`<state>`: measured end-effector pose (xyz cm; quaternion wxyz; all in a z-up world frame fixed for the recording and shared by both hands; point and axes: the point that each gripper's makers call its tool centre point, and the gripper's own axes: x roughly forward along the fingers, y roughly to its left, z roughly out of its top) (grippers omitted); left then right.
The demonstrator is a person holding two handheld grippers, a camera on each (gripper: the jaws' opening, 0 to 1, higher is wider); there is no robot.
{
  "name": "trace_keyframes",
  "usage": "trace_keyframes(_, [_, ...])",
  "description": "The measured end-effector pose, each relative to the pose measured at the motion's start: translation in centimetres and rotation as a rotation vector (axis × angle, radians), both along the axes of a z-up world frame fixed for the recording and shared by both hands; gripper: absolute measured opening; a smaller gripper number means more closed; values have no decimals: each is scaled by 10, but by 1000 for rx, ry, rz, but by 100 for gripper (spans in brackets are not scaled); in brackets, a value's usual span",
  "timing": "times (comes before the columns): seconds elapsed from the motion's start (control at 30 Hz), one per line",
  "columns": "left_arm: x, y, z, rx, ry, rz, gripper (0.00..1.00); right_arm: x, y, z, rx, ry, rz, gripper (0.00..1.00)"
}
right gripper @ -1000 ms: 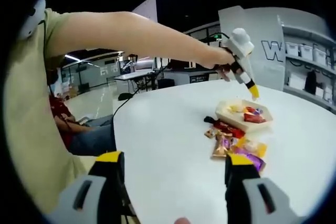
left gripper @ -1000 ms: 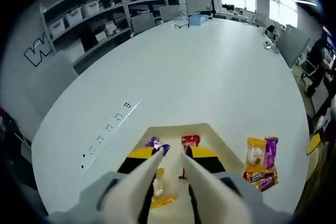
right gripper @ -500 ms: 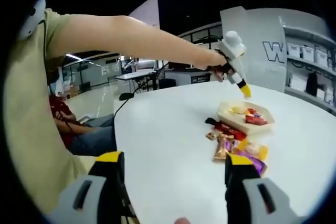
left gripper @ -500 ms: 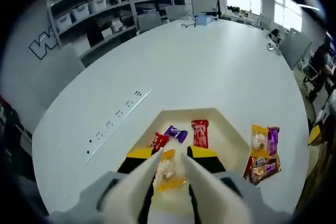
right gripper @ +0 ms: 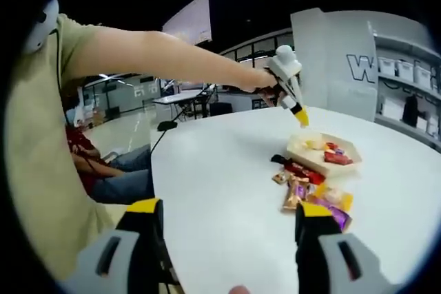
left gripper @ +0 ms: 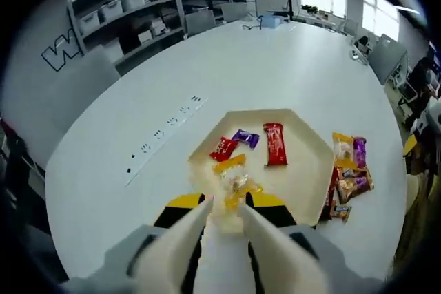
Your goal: Place the target food into the container with the food tongs after gripping and lifting it, then release it inside without dropping or visibly crushing the food.
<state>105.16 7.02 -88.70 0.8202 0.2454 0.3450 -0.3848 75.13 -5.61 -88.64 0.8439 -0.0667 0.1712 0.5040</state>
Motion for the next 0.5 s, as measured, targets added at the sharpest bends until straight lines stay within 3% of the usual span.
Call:
trace_keyframes(0.2, [-17,17,-12,44,13,-43,22,0,3,0,0,1,4,77])
trace_keyframes(0.3, [-31,18,-19,95,15,-109,23,-1,7,-1,0,3,11,77])
trace_keyframes(0.5, [-53,8,-22,115,21,-191,23,-1,10,-3,-4,7,18,77])
